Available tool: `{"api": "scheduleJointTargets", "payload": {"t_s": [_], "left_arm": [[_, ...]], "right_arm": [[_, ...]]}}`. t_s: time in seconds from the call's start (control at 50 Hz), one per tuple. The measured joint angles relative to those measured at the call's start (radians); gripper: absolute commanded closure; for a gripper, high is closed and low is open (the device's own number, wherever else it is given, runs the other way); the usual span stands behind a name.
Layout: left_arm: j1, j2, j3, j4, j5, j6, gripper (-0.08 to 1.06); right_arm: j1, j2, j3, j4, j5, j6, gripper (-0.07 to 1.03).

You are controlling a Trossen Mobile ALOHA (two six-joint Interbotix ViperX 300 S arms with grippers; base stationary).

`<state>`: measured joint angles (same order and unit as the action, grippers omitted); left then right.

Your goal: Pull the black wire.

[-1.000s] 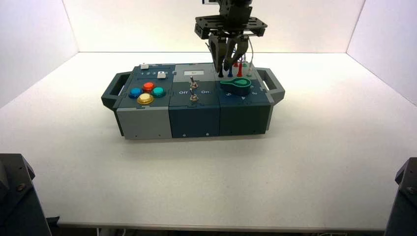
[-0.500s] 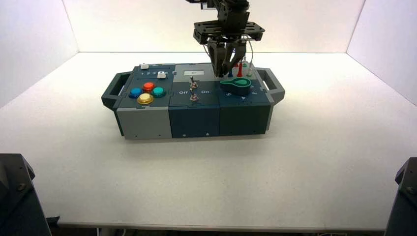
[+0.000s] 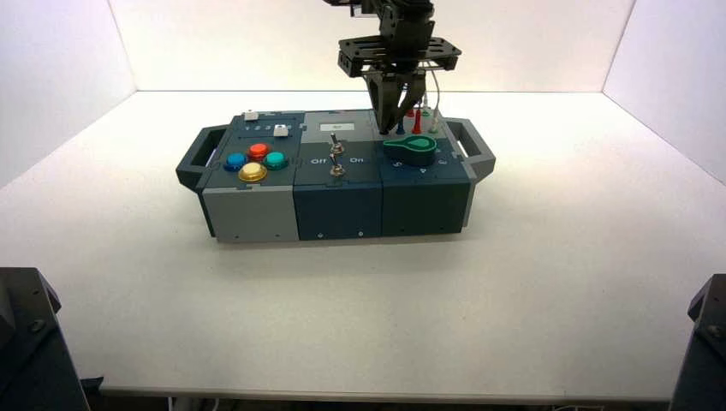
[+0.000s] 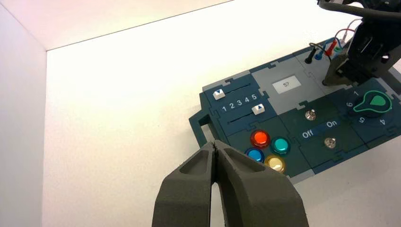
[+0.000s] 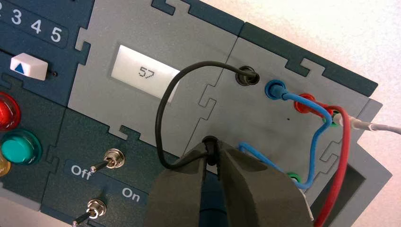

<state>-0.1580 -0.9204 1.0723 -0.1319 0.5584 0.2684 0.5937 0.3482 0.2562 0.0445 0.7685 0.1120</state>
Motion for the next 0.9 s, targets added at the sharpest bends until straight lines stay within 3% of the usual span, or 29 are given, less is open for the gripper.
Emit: {"api": "scheduleJointTargets", "payload": {"t_s": [0.9], "left_arm": [[0.000,-0.020,0.000,0.002,0.000,0.002,1.01]], "right_arm": [[0.003,-0.025,-0.046,-0.021,0.072,0.002,0.98]]}}
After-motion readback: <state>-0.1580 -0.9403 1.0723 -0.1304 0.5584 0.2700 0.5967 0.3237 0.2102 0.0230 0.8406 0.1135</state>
